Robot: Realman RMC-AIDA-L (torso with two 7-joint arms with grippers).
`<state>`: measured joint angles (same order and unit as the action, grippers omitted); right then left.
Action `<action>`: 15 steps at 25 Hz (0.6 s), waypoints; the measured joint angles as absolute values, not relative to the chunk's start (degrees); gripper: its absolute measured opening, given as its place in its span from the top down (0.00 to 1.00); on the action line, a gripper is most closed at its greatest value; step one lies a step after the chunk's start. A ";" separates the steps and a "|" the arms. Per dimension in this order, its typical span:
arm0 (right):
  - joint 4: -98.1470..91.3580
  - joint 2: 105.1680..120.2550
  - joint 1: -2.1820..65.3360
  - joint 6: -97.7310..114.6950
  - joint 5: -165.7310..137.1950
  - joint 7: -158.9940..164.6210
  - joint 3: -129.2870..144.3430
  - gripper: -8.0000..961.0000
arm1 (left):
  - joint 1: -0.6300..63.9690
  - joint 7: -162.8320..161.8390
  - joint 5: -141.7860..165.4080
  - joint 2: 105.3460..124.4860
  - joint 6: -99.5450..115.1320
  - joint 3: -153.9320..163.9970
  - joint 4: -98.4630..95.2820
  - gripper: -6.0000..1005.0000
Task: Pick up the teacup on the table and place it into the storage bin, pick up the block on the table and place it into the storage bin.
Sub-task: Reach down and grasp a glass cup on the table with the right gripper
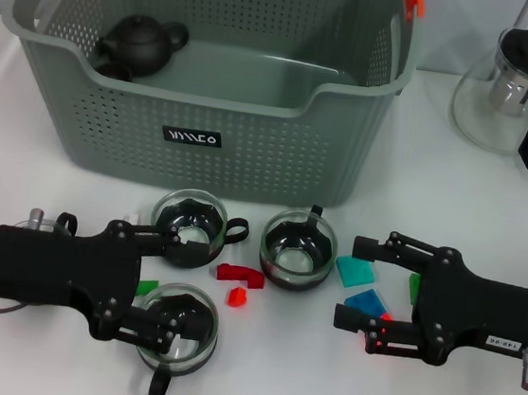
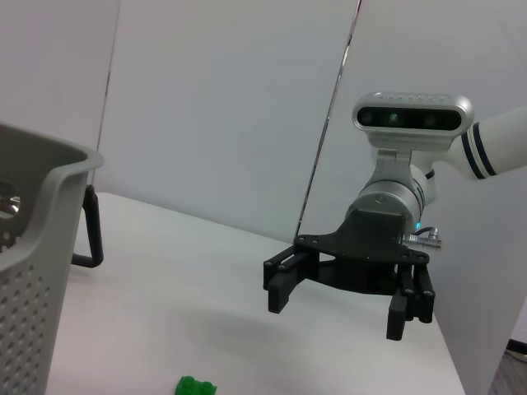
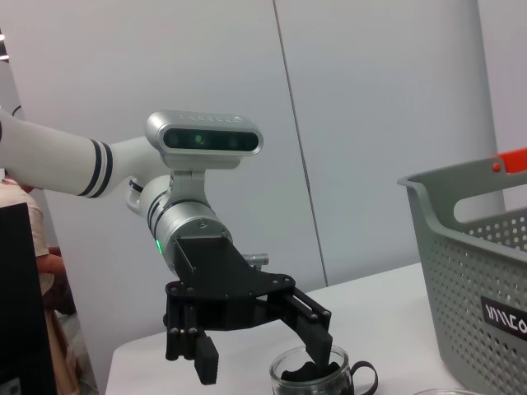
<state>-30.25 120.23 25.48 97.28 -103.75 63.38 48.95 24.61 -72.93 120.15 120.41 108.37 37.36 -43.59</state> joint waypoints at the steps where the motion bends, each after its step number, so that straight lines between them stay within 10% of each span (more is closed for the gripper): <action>1: -30.23 120.24 25.48 97.28 -103.77 63.39 48.97 0.07 | 24.61 -72.95 120.15 120.41 108.37 37.37 -43.59 0.13; 15: -29.40 120.17 26.00 97.22 -103.49 64.28 48.79 0.07 | 24.57 -73.07 120.15 120.43 108.42 37.34 -43.59 0.13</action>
<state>-29.40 120.17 26.00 97.22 -103.49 64.28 48.79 24.57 -73.07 120.15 120.43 108.42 37.34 -43.59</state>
